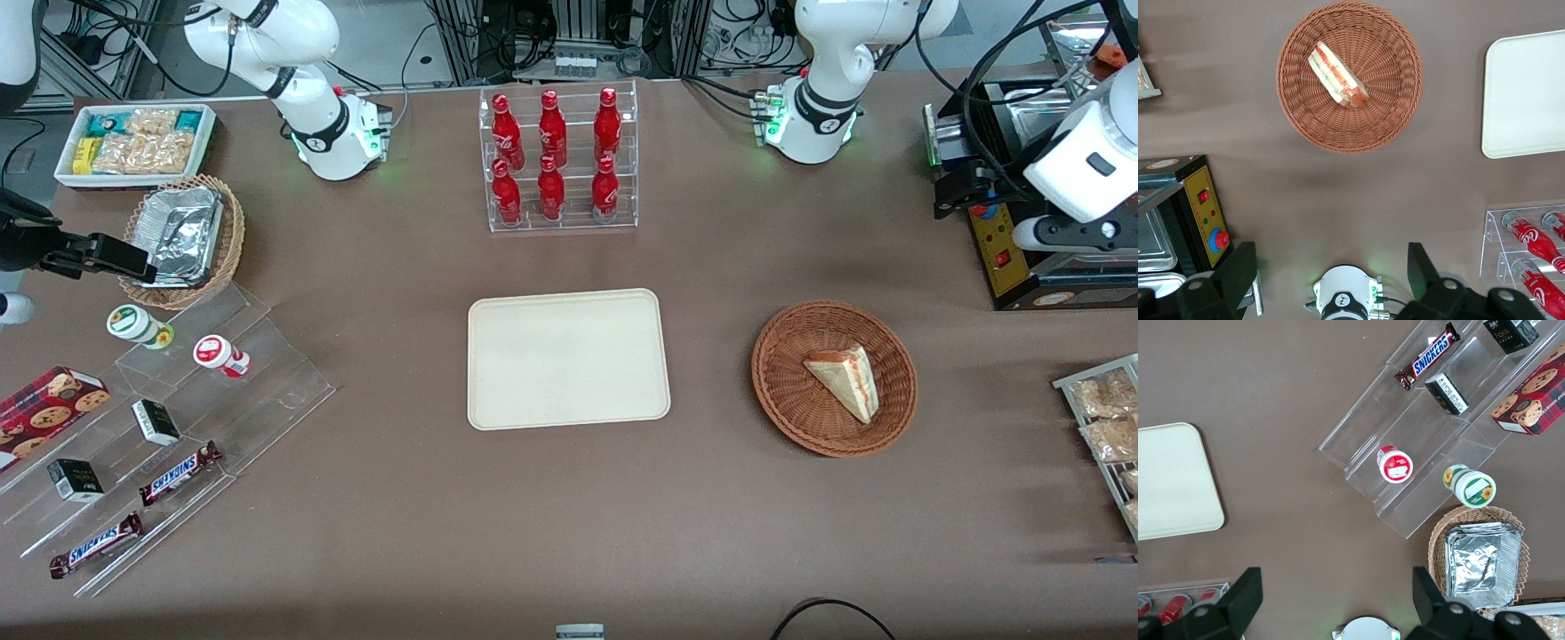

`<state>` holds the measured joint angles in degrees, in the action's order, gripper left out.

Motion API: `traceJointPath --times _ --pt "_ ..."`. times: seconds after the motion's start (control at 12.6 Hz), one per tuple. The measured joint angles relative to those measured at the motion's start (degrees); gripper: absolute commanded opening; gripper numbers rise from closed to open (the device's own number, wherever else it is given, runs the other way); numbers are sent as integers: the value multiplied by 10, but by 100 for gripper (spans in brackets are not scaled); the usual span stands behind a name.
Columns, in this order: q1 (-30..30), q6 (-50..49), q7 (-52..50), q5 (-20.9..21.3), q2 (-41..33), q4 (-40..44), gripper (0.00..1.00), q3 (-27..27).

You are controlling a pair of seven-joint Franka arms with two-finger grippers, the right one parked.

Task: Place sandwich from basket to tray
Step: 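Move the left gripper over the wrapped sandwich in the wicker basket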

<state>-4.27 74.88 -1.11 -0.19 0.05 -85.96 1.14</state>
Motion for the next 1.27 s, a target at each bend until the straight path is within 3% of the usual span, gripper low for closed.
traceJointPath --times 0.48,1.27 --pt "0 17 0 0 1 -14 100 0" --pt "1 272 0 1 29 -226 100 0"
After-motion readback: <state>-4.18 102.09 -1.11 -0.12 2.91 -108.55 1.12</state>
